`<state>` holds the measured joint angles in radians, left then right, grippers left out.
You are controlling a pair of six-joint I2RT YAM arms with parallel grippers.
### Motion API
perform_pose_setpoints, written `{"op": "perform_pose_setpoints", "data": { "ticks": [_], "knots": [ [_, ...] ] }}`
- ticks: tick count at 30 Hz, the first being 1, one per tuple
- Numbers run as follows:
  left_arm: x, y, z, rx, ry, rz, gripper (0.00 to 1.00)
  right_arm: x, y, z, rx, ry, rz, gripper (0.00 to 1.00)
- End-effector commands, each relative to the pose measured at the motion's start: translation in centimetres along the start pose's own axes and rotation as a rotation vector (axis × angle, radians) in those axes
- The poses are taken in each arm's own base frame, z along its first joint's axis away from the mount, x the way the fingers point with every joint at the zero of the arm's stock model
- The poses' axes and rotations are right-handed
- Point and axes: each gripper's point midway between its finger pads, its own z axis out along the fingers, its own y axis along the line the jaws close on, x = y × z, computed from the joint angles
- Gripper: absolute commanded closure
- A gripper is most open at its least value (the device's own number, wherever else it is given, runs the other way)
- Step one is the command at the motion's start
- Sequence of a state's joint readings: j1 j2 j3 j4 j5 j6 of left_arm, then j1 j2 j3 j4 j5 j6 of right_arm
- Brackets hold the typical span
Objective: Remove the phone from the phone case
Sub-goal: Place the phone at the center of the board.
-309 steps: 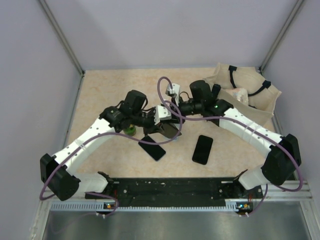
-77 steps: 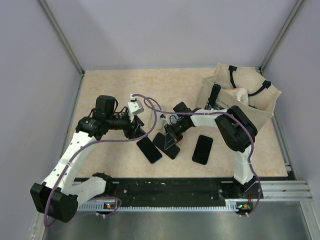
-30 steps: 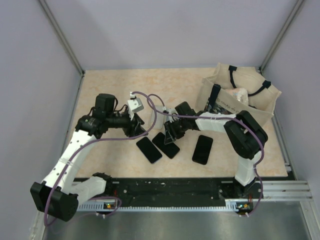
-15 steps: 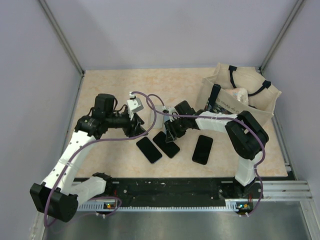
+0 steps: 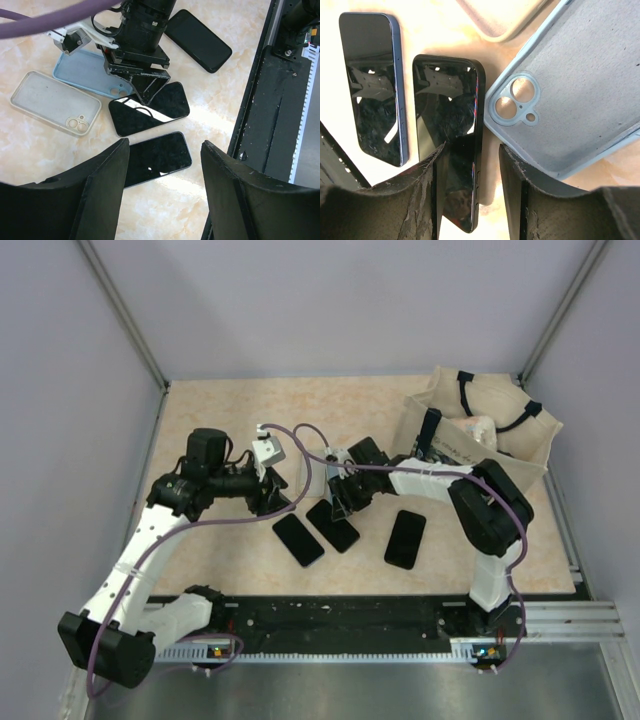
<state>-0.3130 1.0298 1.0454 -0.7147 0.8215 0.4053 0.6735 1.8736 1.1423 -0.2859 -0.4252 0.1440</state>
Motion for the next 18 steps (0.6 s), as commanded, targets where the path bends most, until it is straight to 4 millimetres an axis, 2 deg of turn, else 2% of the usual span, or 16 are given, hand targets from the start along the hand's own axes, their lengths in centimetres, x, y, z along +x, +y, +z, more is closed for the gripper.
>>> {"op": "perform_pose_setpoints", "data": {
  "ticks": [1, 9, 11, 18],
  "knots": [
    [-1.4, -0.2, -0.6, -0.007, -0.045, 0.038, 0.35, -5.1, -4.8, 0.3, 0.16, -0.165, -0.018, 0.54],
    [-1.4, -0.1, -0.6, -0.011, -0.041, 0.042, 0.36, -7.3, -5.5, 0.2, 0.174, -0.228, -0.007, 0.53],
    [-1.4, 0.1, -0.6, -0.015, -0.039, 0.04, 0.35, -7.3, -5.3, 0.3, 0.163, -0.224, -0.001, 0.53],
    [-1.3, 0.0, -0.6, -0.017, -0.035, 0.045, 0.35, -5.0, -4.2, 0.3, 0.098, -0.179, 0.008, 0.65]
  ]
}}
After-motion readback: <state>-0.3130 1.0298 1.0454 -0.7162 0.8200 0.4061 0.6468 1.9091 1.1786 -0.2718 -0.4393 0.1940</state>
